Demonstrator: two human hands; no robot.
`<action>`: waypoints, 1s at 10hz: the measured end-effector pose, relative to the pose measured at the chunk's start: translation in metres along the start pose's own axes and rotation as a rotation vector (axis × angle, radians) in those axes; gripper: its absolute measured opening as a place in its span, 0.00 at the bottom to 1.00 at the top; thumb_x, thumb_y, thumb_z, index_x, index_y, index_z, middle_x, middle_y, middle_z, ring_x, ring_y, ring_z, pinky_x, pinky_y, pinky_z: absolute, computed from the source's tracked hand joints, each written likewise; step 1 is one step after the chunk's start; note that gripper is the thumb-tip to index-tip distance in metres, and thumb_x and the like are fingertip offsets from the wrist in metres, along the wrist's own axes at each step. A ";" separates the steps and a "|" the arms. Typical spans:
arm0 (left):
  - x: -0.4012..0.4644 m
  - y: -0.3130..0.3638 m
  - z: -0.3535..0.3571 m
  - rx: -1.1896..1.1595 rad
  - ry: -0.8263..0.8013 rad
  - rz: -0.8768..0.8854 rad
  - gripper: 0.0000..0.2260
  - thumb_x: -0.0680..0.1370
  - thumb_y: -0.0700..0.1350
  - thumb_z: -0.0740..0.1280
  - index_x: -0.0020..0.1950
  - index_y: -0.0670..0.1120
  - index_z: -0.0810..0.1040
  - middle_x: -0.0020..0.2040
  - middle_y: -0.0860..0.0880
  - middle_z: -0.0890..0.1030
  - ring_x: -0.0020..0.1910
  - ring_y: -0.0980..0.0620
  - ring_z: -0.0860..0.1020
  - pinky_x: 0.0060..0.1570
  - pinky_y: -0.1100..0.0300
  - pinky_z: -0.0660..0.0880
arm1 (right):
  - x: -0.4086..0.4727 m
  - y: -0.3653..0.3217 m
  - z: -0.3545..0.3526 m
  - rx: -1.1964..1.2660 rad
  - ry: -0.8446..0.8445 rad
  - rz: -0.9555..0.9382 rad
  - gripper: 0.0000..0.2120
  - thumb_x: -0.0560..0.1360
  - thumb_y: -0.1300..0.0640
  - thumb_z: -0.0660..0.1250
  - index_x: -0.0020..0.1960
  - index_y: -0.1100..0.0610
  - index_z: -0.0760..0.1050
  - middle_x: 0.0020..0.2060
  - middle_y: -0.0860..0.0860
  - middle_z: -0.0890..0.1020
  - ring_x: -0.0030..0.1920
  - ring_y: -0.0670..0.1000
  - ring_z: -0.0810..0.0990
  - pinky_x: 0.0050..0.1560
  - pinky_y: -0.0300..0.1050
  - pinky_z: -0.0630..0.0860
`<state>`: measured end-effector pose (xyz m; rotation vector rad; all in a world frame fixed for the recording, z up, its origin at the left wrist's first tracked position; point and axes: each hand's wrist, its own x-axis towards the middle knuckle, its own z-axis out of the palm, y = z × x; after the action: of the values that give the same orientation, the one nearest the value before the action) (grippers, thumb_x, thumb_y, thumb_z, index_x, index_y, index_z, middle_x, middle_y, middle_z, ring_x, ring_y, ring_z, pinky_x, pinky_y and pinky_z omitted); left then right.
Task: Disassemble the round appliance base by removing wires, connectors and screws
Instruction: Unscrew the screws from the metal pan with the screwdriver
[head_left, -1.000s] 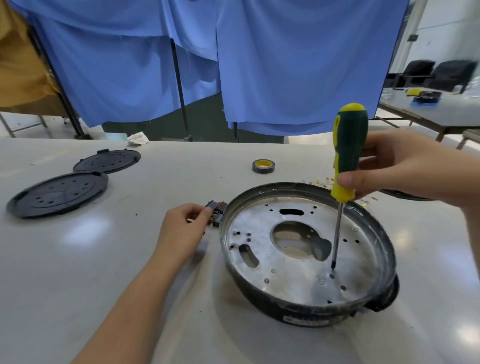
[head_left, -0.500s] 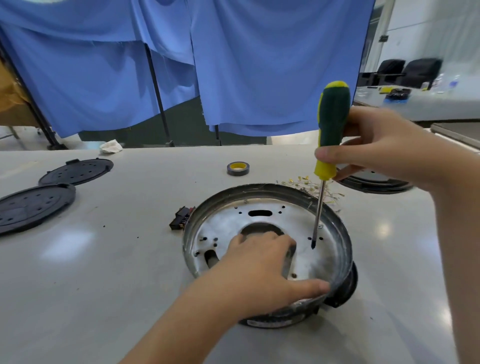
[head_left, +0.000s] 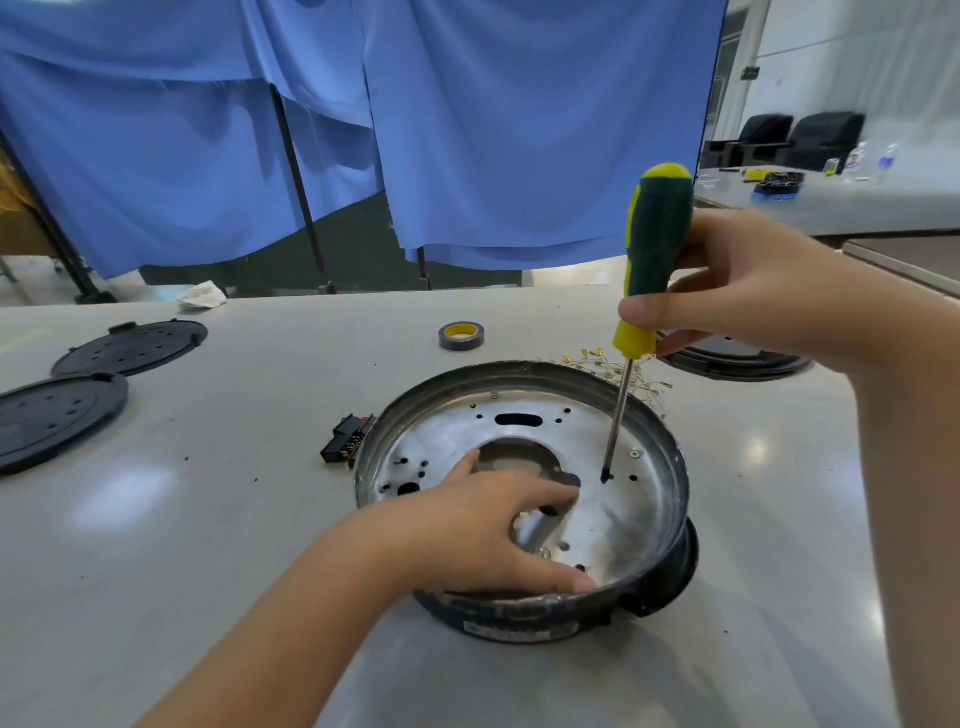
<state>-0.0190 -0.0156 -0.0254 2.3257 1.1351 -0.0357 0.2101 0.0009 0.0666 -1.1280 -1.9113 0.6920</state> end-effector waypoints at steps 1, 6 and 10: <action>0.000 -0.010 -0.006 0.000 -0.050 0.051 0.33 0.68 0.67 0.69 0.70 0.70 0.60 0.71 0.69 0.63 0.63 0.75 0.46 0.66 0.60 0.47 | -0.001 -0.001 0.002 0.011 -0.015 -0.006 0.15 0.62 0.49 0.74 0.46 0.51 0.76 0.43 0.49 0.85 0.44 0.54 0.86 0.44 0.50 0.83; 0.005 0.005 -0.036 0.034 -0.239 0.132 0.30 0.71 0.66 0.67 0.72 0.65 0.63 0.65 0.65 0.73 0.59 0.67 0.70 0.58 0.71 0.65 | 0.001 -0.001 0.006 0.017 -0.041 0.040 0.19 0.58 0.47 0.74 0.46 0.51 0.76 0.42 0.47 0.85 0.43 0.53 0.86 0.43 0.48 0.83; -0.005 0.033 0.015 0.166 0.077 0.093 0.37 0.65 0.70 0.67 0.70 0.61 0.59 0.62 0.58 0.67 0.64 0.51 0.66 0.52 0.56 0.66 | -0.003 -0.005 0.005 -0.013 -0.033 0.039 0.18 0.59 0.47 0.73 0.47 0.51 0.77 0.44 0.48 0.85 0.44 0.53 0.86 0.46 0.50 0.83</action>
<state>0.0056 -0.0427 -0.0219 2.5442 1.0967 -0.0065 0.2047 -0.0049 0.0671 -1.1715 -1.9280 0.7244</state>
